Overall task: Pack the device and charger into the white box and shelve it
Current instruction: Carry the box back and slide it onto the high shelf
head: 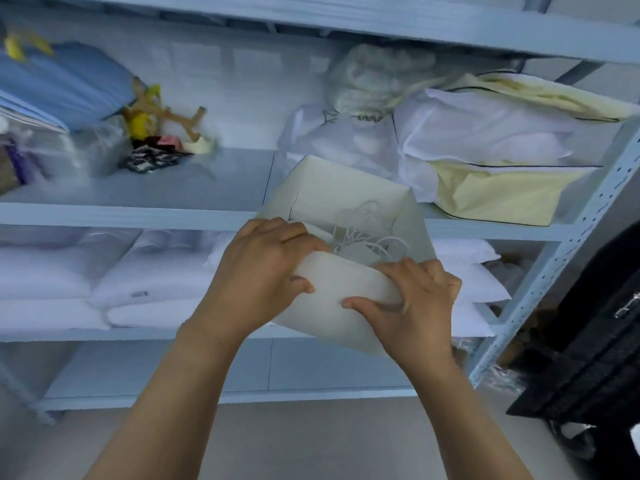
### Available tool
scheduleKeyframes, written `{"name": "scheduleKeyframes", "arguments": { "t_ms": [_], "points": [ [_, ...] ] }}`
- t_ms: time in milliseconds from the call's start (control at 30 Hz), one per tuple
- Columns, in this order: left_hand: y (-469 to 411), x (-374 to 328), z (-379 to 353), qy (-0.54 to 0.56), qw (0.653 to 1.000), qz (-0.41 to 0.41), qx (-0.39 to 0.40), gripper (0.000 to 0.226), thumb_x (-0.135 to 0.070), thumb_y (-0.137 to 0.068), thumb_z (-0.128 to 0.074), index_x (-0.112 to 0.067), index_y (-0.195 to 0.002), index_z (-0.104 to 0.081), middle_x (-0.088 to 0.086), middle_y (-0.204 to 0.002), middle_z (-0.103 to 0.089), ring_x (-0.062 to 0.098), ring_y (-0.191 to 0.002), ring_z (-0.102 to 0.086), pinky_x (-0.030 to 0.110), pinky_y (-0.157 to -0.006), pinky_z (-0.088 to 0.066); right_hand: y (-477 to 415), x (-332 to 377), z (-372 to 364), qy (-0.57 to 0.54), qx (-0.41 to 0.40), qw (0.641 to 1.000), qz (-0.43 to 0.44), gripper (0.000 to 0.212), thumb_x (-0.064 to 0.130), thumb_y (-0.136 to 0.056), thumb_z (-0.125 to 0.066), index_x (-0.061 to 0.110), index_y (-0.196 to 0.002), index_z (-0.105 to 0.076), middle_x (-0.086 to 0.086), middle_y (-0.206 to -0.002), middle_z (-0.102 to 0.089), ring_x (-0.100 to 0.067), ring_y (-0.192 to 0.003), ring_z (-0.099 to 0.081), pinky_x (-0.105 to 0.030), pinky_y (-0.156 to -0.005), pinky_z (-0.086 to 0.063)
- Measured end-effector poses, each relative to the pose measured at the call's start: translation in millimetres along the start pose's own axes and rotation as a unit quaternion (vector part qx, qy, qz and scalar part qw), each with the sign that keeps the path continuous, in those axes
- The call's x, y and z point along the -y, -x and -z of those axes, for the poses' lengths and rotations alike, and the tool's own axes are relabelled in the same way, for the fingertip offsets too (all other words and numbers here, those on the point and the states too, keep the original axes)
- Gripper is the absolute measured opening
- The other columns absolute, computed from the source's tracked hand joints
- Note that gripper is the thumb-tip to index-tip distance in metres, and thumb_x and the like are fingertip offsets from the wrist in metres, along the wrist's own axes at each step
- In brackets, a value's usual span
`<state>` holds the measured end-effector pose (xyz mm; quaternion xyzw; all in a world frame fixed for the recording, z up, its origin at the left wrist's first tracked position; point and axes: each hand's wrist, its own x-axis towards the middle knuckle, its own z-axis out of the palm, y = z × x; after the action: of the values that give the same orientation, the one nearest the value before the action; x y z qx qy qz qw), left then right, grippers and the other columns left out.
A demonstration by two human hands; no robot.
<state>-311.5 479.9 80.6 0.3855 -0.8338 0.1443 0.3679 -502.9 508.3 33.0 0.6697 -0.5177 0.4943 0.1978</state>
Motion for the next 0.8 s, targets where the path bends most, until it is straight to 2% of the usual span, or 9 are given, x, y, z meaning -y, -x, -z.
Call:
{"name": "scheduleKeyframes", "arguments": {
  "t_ms": [167, 467, 800],
  "points": [
    [-20, 12, 2, -0.051, 0.998, 0.023, -0.026, 0.049, -0.019, -0.046, -0.089, -0.016, -0.091, -0.07, 0.0, -0.081, -0.069, 0.027, -0.072, -0.061, 0.027, -0.074, -0.029, -38, -10, -18, -0.01, 0.003, 0.999, 0.042, 0.045, 0.047, -0.051, -0.086, 0.02, -0.081, -0.066, 0.006, -0.074, -0.063, -0.014, -0.08, -0.041, -0.023, -0.072, -0.016],
    [-41, 38, 23, -0.093, 0.994, 0.021, -0.044, 0.05, -0.022, -0.046, -0.089, -0.016, -0.092, -0.069, 0.001, -0.082, -0.069, 0.026, -0.074, -0.063, 0.027, -0.073, -0.029, -80, 1, -41, -0.043, 0.002, 0.996, 0.072, 0.045, 0.055, -0.053, -0.075, 0.021, -0.081, -0.065, 0.008, -0.075, -0.064, -0.013, -0.08, -0.04, -0.023, -0.071, -0.014],
    [-31, 102, 89, -0.118, 0.988, -0.012, -0.095, 0.051, -0.023, -0.049, -0.089, -0.014, -0.095, -0.069, 0.001, -0.082, -0.069, 0.026, -0.074, -0.063, 0.028, -0.074, -0.03, -121, 80, -67, -0.045, -0.022, 0.992, 0.113, 0.047, 0.057, -0.054, -0.074, 0.02, -0.082, -0.065, 0.007, -0.075, -0.063, -0.012, -0.079, -0.04, -0.024, -0.073, -0.016]
  ]
}}
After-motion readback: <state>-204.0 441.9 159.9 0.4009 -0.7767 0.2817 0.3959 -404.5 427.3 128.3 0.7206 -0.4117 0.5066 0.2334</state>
